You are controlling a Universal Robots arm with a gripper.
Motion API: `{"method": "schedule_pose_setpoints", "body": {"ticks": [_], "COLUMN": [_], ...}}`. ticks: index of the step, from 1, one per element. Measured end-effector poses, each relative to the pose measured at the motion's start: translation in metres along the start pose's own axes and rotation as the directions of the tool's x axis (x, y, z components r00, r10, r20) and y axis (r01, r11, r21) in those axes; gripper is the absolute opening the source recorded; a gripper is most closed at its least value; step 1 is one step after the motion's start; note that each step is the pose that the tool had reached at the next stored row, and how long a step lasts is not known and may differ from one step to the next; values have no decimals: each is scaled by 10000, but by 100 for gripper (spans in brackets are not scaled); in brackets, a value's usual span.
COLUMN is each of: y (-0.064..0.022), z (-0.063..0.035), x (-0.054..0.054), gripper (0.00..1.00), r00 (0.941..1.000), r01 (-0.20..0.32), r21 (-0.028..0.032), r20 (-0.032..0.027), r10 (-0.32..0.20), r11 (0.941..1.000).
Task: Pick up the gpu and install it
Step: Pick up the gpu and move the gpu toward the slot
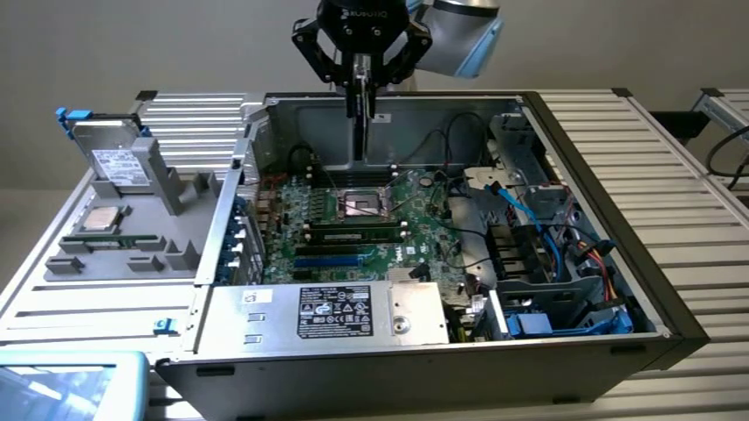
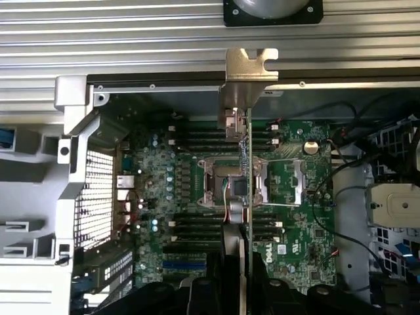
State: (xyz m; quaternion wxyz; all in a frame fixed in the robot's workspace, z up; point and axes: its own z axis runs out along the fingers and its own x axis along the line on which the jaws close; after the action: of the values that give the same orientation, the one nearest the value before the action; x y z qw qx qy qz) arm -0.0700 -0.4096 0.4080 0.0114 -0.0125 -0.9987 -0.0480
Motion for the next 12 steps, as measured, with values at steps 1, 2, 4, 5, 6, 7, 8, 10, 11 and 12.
{"method": "schedule_pose_setpoints", "body": {"ticks": [1, 2, 4, 5, 6, 7, 8, 10, 11, 12], "y": [1, 0, -8, -21, -32, -41, -45, -46, -46, -46], "z": [2, 7, 24, 33, 44, 56, 68, 91, 101, 111], "x": [-41, -75, -125, -137, -148, -162, -183, -256, -294, -332], "gripper": [28, 28, 28, 28, 28, 28, 28, 28, 28, 28], "r00": [10000, 10000, 10000, 10000, 10000, 10000, 10000, 10000, 10000, 10000], "r01": [0, 0, 0, -1, 0, 0, 0, -1, 2, 6], "r21": [1, -1, -2, 1, 1, 0, 0, 2, 0, 0], "r20": [0, 0, 1, 0, 0, 0, 1, 0, 1, 0], "r10": [0, 0, 0, 1, 0, 0, 0, 1, -2, -6], "r11": [10000, 10000, 10000, 10000, 10000, 10000, 10000, 10000, 10000, 10000]}}
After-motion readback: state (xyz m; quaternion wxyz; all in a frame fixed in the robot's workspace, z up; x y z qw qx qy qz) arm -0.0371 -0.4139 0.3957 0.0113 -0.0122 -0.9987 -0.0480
